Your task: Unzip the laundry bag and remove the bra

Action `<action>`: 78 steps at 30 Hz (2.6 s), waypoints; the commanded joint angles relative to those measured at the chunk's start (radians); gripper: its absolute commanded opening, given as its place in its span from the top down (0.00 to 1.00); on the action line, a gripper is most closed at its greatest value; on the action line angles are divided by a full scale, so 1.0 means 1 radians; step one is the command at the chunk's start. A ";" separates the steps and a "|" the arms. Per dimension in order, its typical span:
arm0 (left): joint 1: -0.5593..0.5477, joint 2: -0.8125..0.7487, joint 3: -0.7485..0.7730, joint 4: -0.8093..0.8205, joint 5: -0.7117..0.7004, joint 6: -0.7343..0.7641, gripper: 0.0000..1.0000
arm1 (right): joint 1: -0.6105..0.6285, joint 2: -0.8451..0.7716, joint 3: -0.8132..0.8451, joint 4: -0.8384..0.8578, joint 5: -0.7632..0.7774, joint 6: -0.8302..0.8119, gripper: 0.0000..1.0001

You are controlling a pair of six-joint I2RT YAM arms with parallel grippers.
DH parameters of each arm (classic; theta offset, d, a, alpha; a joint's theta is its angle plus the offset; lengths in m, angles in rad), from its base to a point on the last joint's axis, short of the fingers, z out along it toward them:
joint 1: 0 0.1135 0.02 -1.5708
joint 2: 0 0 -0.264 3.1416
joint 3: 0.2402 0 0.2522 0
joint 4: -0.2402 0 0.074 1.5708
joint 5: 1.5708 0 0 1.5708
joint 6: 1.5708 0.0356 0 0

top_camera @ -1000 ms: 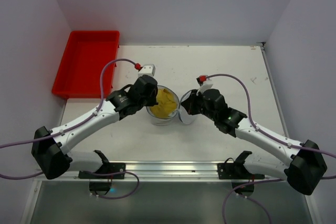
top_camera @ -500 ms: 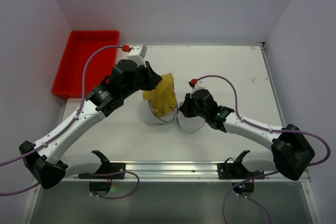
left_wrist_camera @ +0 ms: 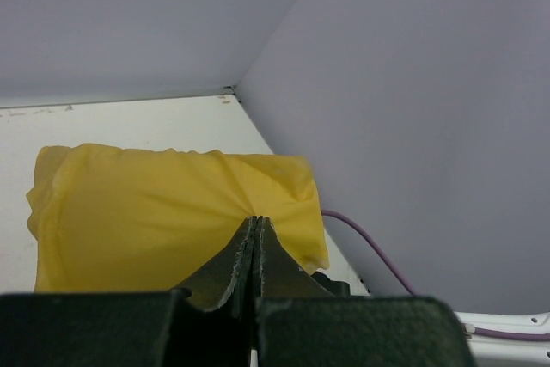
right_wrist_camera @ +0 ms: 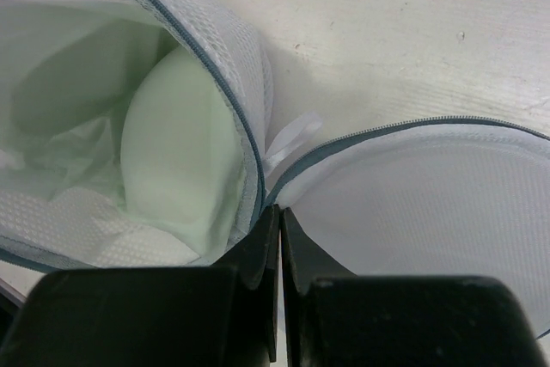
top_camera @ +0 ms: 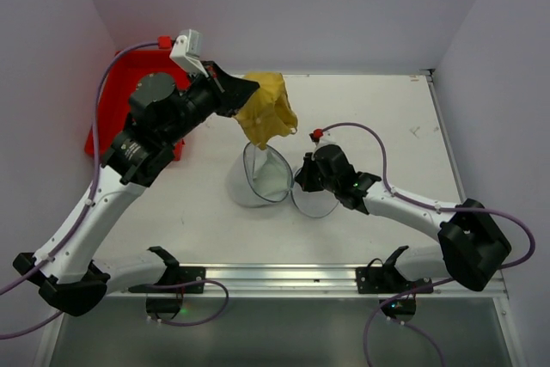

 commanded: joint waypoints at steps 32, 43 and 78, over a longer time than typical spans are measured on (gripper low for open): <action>0.078 0.121 0.026 0.111 -0.603 0.324 1.00 | -0.009 -0.080 0.021 0.005 -0.083 -0.028 1.00; 0.371 0.302 0.275 0.010 -0.550 0.400 1.00 | -0.009 -0.098 0.038 0.003 -0.106 -0.040 1.00; 0.836 1.123 0.608 0.150 -0.308 0.214 0.78 | -0.009 0.003 0.020 -0.011 -0.175 -0.097 1.00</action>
